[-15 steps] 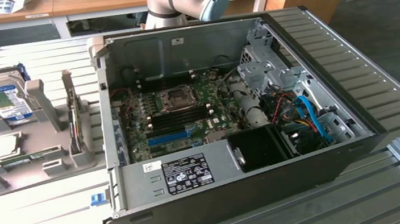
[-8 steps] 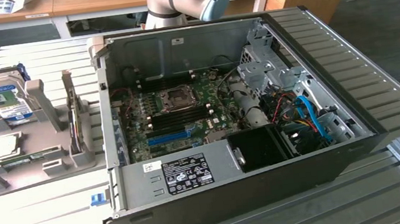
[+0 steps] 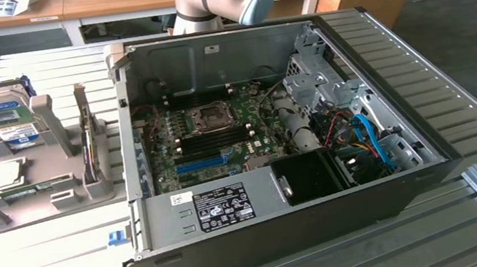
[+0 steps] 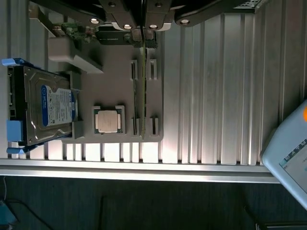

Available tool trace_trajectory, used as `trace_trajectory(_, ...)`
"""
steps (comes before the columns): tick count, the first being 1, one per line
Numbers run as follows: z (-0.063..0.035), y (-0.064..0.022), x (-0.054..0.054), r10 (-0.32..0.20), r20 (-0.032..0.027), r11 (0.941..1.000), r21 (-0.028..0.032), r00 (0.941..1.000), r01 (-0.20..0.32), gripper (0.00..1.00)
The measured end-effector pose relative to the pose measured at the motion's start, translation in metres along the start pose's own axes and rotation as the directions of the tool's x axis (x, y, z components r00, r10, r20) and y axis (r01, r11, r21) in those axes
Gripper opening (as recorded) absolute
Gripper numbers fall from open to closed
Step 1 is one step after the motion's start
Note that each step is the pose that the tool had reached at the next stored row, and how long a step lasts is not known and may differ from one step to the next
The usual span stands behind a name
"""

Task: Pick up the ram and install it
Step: 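Pick up the ram and move it above insertion slot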

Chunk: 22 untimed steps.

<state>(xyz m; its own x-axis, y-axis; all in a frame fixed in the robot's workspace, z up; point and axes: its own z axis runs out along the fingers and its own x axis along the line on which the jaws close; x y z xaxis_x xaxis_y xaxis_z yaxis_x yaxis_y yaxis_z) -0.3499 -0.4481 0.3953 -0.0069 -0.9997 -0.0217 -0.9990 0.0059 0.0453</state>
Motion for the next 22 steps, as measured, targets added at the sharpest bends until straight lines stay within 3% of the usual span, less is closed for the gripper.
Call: trace_trajectory(22,-0.0014,-0.0310,0.000,0.000,0.0000,1.0000,0.0001,1.0000,0.000,0.12)
